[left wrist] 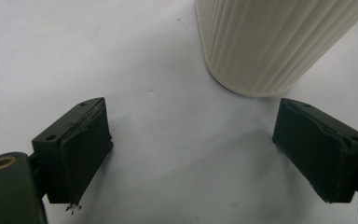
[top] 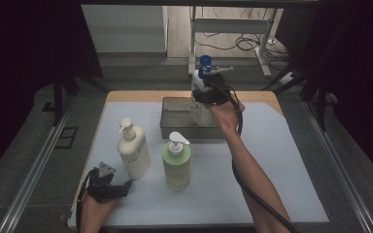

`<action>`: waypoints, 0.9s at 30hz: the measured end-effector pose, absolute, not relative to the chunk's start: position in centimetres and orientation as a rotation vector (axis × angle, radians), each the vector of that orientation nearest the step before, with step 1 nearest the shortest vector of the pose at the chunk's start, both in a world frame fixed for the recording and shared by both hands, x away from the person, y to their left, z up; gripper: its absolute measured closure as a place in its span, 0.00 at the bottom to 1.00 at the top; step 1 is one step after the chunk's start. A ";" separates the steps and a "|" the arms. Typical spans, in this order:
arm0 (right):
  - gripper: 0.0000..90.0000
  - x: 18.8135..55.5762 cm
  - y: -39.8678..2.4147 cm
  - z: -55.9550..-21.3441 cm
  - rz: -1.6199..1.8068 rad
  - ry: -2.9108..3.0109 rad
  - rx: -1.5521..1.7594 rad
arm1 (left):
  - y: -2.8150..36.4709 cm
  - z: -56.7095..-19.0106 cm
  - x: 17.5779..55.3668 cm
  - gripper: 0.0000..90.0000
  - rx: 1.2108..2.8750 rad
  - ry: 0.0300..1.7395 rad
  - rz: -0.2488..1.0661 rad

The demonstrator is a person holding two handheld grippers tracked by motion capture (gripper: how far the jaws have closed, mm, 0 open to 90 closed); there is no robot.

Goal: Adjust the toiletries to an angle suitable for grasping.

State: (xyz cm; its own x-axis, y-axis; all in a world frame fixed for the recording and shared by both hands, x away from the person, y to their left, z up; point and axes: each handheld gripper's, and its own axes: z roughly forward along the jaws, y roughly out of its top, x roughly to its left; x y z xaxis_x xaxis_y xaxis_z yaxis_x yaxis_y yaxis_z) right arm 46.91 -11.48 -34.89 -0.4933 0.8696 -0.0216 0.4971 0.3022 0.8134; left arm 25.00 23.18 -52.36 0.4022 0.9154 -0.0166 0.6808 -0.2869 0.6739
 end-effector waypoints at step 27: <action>0.45 46.3 -11.3 -39.4 1.037 2.159 1.242 | 23.2 -52.4 25.0 0.12 2.060 1.357 0.505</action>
